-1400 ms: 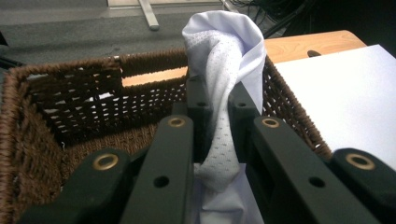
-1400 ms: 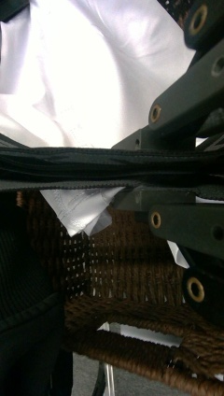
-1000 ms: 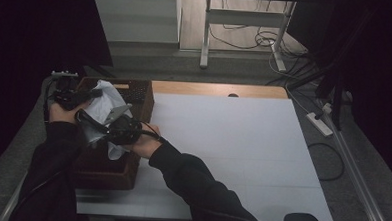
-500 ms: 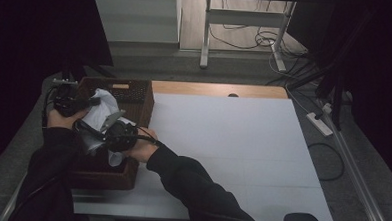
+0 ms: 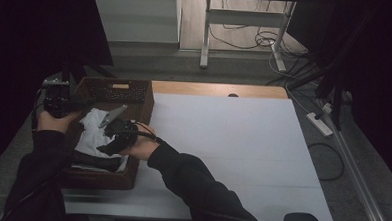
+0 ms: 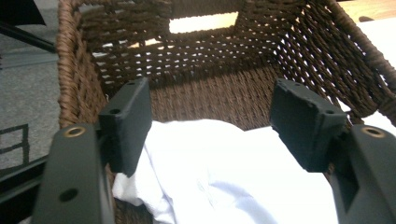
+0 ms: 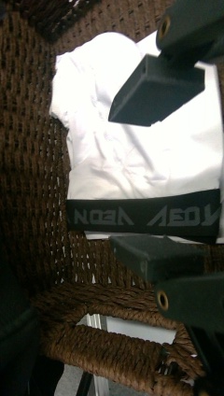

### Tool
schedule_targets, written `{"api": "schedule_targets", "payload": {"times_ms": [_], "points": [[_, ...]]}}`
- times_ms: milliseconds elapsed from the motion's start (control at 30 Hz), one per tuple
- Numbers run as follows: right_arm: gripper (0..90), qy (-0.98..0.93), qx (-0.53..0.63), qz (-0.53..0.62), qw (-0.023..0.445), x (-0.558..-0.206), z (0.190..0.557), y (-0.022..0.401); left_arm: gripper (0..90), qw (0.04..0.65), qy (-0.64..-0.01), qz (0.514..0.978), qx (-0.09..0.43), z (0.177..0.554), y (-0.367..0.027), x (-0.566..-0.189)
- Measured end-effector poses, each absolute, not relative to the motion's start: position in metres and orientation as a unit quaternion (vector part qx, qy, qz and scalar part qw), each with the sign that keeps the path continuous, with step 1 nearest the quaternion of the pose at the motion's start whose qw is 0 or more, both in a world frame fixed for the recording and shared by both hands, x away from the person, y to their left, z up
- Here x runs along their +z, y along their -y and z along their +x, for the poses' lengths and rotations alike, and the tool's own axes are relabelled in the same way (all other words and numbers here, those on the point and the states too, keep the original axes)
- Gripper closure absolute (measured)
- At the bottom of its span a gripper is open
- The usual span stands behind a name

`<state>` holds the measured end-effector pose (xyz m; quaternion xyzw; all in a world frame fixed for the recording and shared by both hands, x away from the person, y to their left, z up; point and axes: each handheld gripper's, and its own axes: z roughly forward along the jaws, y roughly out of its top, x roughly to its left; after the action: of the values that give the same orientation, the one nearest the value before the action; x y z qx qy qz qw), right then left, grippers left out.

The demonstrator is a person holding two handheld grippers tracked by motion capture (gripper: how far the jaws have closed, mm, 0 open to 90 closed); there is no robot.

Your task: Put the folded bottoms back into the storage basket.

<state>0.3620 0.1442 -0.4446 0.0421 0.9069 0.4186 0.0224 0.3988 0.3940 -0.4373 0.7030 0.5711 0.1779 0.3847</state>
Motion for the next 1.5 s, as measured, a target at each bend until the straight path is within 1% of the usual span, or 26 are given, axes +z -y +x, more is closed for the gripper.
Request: {"api": "schedule_targets", "payload": {"times_ms": [267, 433, 500, 633, 867, 1000, 1133, 1300, 1433, 1500], "points": [[24.8, -0.909, 0.413, 0.063, 0.008, -0.442, 0.366, -0.136, 15.7, 0.385, -0.564, 0.712, 0.166, 0.388, -0.387, -0.434], [16.3, -0.908, 0.413, 0.071, -0.009, -0.437, 0.369, -0.13, 8.7, 0.383, -0.56, 0.717, 0.161, 0.38, -0.381, -0.432], [15.4, -0.908, 0.413, 0.073, -0.009, -0.434, 0.37, -0.127, 5.4, 0.38, -0.558, 0.719, 0.165, 0.376, -0.378, -0.43], [10.7, -0.906, 0.418, 0.074, -0.01, -0.428, 0.373, -0.119, 3.4, 0.393, -0.551, 0.717, 0.166, 0.369, -0.372, -0.429], [3.6, -0.898, 0.431, 0.091, 0.01, -0.418, 0.381, -0.104, 0.8, 0.412, -0.542, 0.715, 0.161, 0.36, -0.367, -0.431], [3.1, -0.897, 0.432, 0.096, 0.015, -0.414, 0.387, -0.094, 0.2, 0.414, -0.535, 0.719, 0.159, 0.357, -0.365, -0.434], [0.3, -0.896, 0.432, 0.102, 0.022, -0.413, 0.39, -0.085, 0.0, 0.426, -0.523, 0.721, 0.159, 0.353, -0.364, -0.435], [0.0, -0.895, 0.433, 0.102, 0.033, -0.414, 0.39, -0.07, 0.0, 0.412, -0.518, 0.733, 0.156, 0.355, -0.357, -0.438], [0.0, -0.893, 0.435, 0.109, 0.032, -0.413, 0.389, -0.057, 0.0, 0.401, -0.527, 0.736, 0.14, 0.363, -0.35, -0.441], [0.0, -0.894, 0.433, 0.111, 0.035, -0.413, 0.389, -0.05, 0.0, 0.384, -0.529, 0.744, 0.139, 0.369, -0.345, -0.443]]}}
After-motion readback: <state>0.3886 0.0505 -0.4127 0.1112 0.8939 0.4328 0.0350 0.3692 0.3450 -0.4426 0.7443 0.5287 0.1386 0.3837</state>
